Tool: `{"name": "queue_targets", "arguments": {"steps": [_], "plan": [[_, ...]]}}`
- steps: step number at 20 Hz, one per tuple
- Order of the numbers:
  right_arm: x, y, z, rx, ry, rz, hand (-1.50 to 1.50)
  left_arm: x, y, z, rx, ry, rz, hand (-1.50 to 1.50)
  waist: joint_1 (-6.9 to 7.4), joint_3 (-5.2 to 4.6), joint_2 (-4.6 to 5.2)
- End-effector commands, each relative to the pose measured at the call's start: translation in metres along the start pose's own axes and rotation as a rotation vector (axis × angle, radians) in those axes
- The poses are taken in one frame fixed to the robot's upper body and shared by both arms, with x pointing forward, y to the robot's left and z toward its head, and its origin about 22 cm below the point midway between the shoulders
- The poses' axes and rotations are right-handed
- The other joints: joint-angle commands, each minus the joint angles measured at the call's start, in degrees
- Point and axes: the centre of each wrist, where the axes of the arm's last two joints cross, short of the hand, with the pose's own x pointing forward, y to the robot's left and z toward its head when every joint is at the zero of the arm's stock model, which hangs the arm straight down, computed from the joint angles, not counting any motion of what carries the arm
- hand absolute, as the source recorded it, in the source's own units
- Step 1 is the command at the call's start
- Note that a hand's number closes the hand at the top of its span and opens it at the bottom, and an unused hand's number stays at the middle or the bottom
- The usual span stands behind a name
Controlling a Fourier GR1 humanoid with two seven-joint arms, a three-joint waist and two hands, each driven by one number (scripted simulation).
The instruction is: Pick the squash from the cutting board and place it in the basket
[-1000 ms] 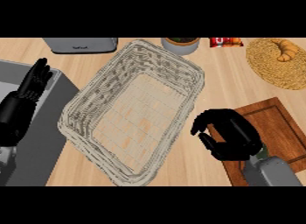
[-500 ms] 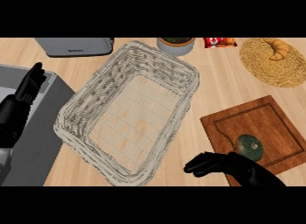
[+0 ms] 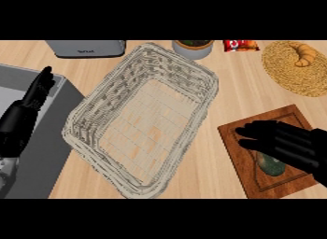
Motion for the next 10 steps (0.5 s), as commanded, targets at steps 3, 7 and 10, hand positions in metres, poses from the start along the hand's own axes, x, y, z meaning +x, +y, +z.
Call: {"name": "queue_targets", "arguments": {"steps": [3,7,10], "plan": [[0.027,-0.035,0.009,0.350,0.134,0.286,-1.50,0.000,0.013,-0.010,0.012,-0.002,-0.011,0.00,0.58,-0.65,0.58],[0.028,-0.051,0.008,0.459,0.177,0.299,-1.50,-0.001,0.002,-0.012,-0.005,-0.004,-0.002,0.00,0.99,-0.52,0.65],[0.020,-0.048,0.003,0.518,0.240,0.308,-1.50,0.000,-0.004,-0.010,-0.011,0.001,0.011,0.00,1.40,-0.47,0.66]]}}
